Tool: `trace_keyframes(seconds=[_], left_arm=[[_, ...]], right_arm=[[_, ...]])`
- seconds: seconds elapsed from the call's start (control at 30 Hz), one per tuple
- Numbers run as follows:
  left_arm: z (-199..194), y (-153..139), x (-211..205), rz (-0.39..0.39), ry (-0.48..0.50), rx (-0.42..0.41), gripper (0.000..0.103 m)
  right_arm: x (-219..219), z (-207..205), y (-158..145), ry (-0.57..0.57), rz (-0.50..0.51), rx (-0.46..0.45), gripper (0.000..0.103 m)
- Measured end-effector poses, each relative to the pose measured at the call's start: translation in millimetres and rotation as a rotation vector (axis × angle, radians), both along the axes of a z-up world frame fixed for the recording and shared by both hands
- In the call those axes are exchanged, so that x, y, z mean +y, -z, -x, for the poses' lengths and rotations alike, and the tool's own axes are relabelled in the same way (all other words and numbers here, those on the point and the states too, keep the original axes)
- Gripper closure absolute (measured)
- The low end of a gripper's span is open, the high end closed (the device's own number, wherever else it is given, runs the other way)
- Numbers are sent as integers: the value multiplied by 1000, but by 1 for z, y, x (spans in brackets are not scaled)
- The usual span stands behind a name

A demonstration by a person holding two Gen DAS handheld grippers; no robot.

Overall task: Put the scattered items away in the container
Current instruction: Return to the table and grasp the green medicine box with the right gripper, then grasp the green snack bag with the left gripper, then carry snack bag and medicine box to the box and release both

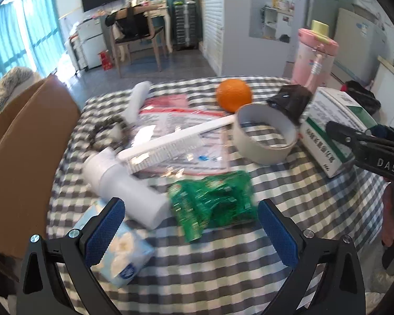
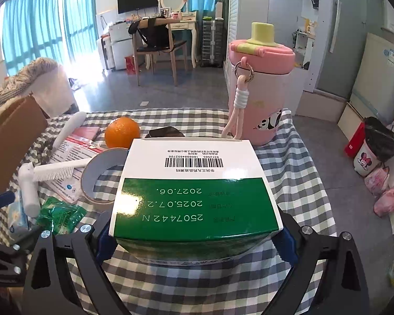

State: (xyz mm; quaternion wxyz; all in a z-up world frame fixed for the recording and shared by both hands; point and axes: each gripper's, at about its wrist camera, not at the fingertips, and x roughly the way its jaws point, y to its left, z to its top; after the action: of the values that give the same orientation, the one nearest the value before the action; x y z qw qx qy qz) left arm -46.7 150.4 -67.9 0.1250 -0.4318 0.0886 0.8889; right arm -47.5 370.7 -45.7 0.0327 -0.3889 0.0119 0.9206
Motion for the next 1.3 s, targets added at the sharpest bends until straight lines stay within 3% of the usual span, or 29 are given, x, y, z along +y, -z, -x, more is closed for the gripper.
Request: trace_keyframes(seconds=[0.33, 0.4, 0.57, 0.67, 0.93, 1.1, 1.3], left_arm=[[0, 29, 41, 152, 115, 41, 4], [1, 28, 38, 107, 130, -1, 37], [1, 19, 30, 106, 145, -14, 72], [1, 10, 21, 59, 149, -28, 73], [-10, -34, 6, 0, 141, 55, 73], [-13, -73, -24, -34, 85, 136, 73], [-2, -105, -71, -40, -20, 173, 73]], right_arm=[[4, -5, -3, -8, 20, 3, 8], [4, -6, -5, -6, 16, 9, 8], [1, -9, -11, -18, 13, 27, 9], [-4, -12, -18, -20, 6, 44, 9], [-24, -27, -51, -55, -19, 110, 9], [-53, -35, -78, -114, -34, 164, 9], [-102, -31, -103, -204, -56, 206, 9]])
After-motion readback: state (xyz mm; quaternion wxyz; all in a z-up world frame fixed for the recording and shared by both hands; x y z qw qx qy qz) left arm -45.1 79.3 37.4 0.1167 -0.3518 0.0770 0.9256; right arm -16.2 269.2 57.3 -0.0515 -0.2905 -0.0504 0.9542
